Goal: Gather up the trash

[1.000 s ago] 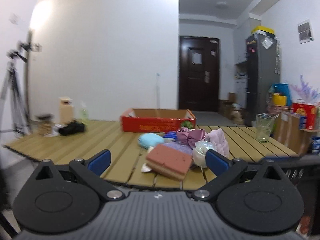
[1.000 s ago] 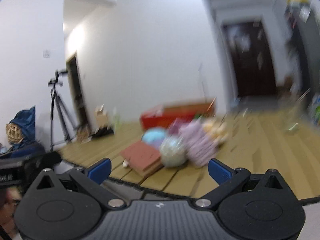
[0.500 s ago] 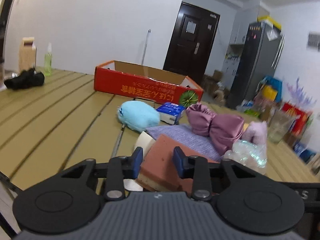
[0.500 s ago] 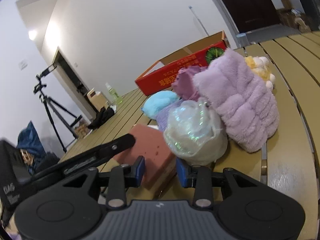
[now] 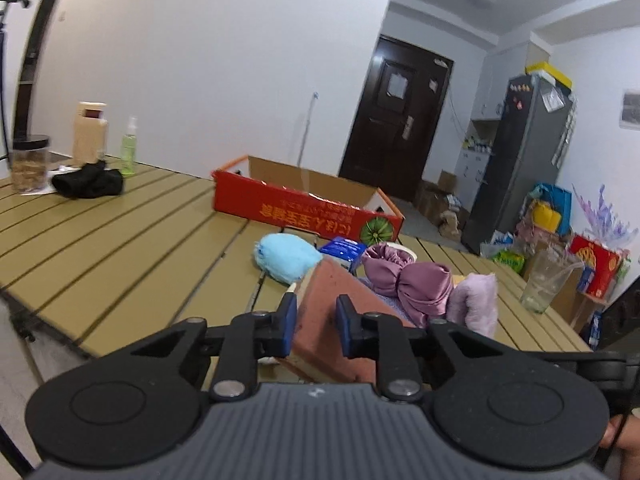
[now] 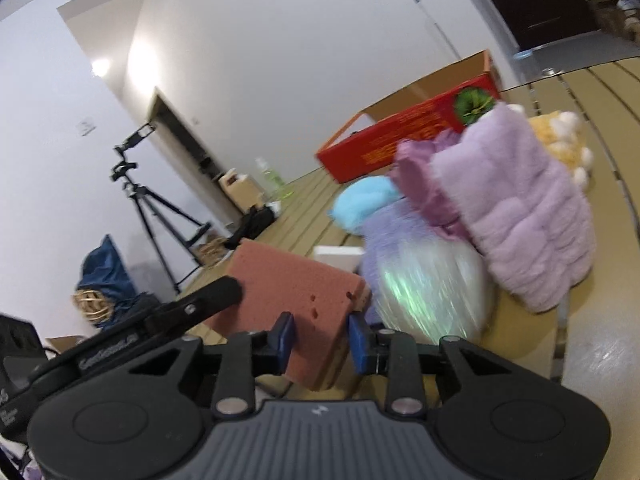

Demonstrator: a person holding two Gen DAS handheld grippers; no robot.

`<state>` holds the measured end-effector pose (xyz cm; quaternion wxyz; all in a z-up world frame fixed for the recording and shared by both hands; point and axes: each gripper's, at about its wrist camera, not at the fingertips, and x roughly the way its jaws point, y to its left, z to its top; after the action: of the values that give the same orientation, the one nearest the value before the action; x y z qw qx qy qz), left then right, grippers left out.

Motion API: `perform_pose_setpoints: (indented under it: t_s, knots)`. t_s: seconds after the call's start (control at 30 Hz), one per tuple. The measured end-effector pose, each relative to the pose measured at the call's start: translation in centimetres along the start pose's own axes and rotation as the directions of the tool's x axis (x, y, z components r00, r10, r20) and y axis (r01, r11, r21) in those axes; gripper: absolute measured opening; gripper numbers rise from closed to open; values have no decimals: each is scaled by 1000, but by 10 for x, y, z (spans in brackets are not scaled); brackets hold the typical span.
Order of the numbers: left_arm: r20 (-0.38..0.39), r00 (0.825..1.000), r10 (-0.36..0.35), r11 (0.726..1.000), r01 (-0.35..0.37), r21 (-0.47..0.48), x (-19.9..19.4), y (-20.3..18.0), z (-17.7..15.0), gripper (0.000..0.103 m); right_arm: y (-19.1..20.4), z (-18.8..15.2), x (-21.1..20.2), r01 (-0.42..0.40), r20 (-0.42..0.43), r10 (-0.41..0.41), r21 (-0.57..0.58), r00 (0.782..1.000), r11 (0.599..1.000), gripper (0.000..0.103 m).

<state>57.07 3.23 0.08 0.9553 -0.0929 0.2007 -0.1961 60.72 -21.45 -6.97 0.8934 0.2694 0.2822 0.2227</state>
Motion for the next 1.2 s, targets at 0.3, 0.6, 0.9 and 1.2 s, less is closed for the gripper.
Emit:
perform_pose_setpoints:
  t_s: [0.3,0.6,0.9,1.2]
  knots:
    - [-12,996,89,986,-90,-139,-76,8,-44,20,42,-35,-22,-61,-75,52,-119,996,991,26]
    - [-168,985,49,971,-87,-224,-92,15,-111,20,38,-78,-30,-9,-250,-44,-208,967,978,26]
    - [-435,900,21,945,-160,-285,-8,31,-174,20,-26,-113,12,196,-437,-238,-140,867,971,26]
    - [-589,794,150,974,-221,-50,31,14,-214,41,-73,-148,44,319,-527,-360,-170,770,932,37]
